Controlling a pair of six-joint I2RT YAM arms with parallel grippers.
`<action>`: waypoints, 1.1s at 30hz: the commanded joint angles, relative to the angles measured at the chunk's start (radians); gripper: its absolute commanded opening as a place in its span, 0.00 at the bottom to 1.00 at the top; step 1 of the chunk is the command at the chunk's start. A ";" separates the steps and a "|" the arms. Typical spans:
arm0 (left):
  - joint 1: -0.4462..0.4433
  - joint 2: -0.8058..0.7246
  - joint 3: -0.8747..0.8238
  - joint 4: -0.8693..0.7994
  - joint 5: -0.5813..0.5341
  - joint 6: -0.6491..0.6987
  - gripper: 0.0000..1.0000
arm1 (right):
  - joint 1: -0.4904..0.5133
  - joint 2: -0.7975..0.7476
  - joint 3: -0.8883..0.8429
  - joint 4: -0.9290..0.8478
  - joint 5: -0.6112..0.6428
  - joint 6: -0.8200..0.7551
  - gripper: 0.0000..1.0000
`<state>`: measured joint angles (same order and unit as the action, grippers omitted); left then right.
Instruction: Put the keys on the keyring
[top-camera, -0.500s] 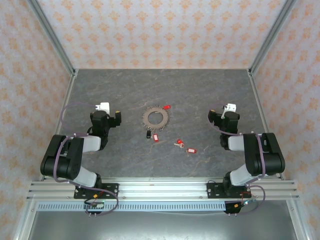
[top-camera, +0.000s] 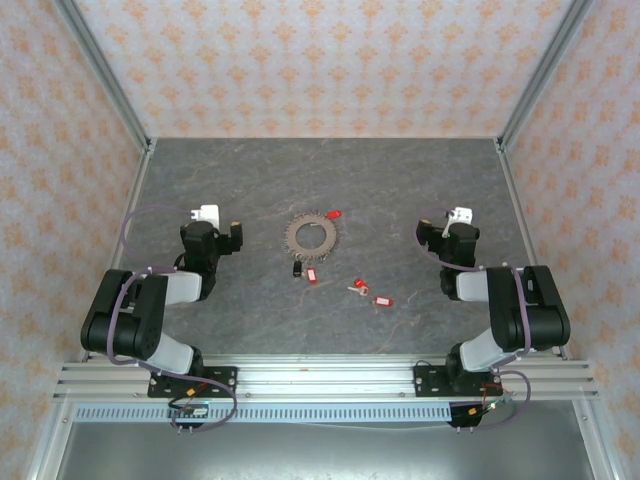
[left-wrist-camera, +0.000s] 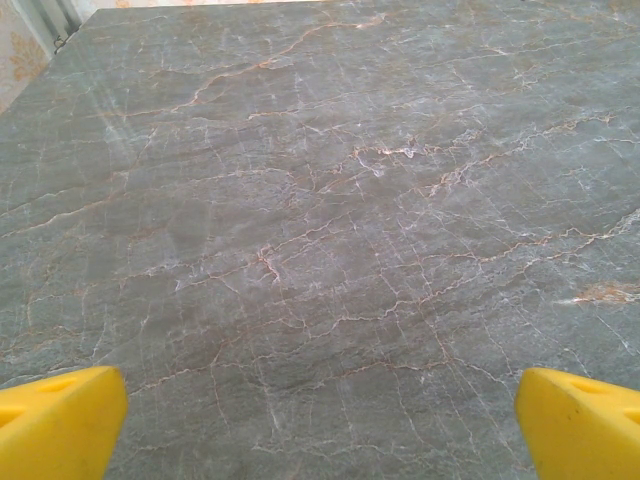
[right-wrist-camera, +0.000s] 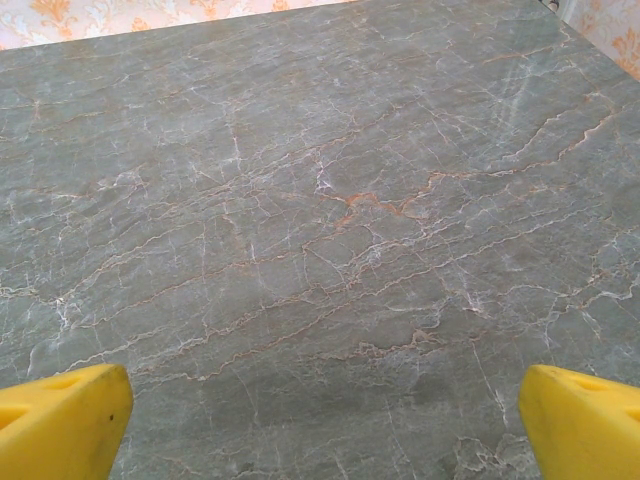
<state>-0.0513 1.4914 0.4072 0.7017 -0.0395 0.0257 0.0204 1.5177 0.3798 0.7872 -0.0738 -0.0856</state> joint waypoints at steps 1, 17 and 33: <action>0.007 0.007 0.022 0.035 -0.033 -0.007 1.00 | -0.006 0.006 0.019 0.030 0.008 0.010 0.99; 0.046 -0.213 0.068 -0.256 -0.118 -0.136 1.00 | -0.006 -0.203 0.177 -0.460 0.122 0.148 0.99; 0.071 -0.438 0.260 -0.772 0.063 -0.555 1.00 | -0.016 -0.268 0.297 -0.694 -0.516 0.604 0.99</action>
<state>0.0158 1.0580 0.6556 0.0185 -0.0772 -0.4416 0.0055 1.2434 0.6868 0.0750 -0.4557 0.4023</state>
